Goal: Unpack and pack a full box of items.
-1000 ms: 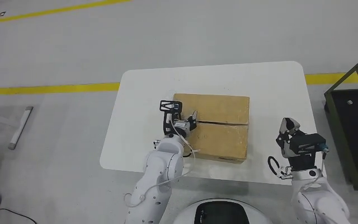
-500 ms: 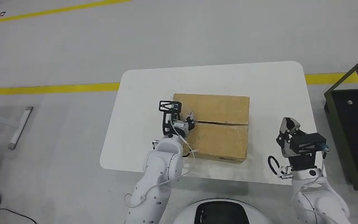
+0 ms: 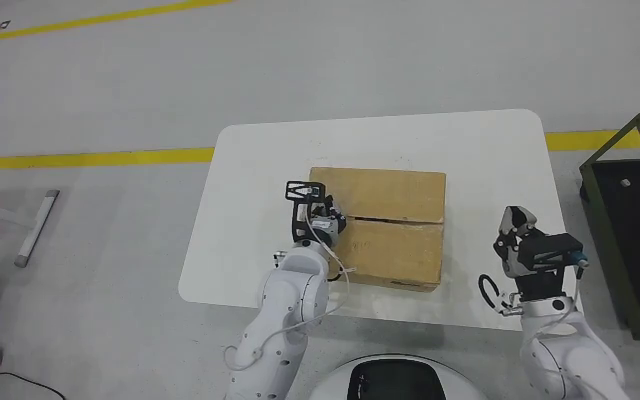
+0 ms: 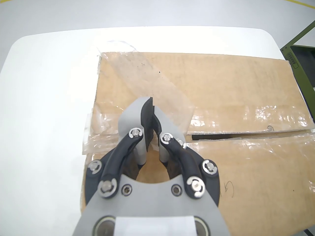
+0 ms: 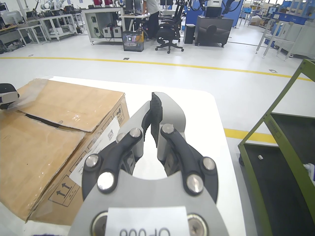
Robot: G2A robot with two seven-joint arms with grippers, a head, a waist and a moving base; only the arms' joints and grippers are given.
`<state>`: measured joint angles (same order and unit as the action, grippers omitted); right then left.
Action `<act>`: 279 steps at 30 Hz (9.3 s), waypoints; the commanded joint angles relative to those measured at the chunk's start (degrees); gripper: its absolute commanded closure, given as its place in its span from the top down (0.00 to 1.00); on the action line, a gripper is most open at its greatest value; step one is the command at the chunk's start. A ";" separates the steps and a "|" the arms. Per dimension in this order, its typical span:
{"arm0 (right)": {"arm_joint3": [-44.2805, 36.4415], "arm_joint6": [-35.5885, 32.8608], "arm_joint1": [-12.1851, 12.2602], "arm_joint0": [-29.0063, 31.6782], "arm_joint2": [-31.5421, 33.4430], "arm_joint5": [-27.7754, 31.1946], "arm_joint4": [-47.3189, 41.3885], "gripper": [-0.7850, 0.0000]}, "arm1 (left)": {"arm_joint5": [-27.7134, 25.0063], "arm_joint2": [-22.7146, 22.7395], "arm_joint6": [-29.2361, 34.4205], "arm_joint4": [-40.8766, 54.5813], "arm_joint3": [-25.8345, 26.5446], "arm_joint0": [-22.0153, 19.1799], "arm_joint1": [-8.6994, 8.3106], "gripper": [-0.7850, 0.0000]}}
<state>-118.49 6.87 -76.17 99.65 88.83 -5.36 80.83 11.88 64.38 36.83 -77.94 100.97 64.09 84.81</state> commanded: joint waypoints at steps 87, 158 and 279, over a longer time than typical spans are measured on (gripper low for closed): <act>9.71 -2.00 -0.88 -13.75 -10.37 8.05 1.77 0.00 | 8.34 16.66 0.64 -2.44 -1.71 -3.25 -0.83 0.98; 8.16 -3.85 -0.37 -12.98 -9.34 6.74 1.53 0.00 | -0.89 21.79 3.33 -16.66 0.70 1.59 -2.79 0.00; 8.78 4.14 1.58 0.15 2.20 13.90 -4.51 0.00 | -23.55 -9.84 15.93 -20.49 -4.89 -13.55 -1.00 1.00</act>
<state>-109.74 10.98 -74.60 99.82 91.05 8.54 76.32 -11.71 54.61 53.03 -98.15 96.39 50.55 83.77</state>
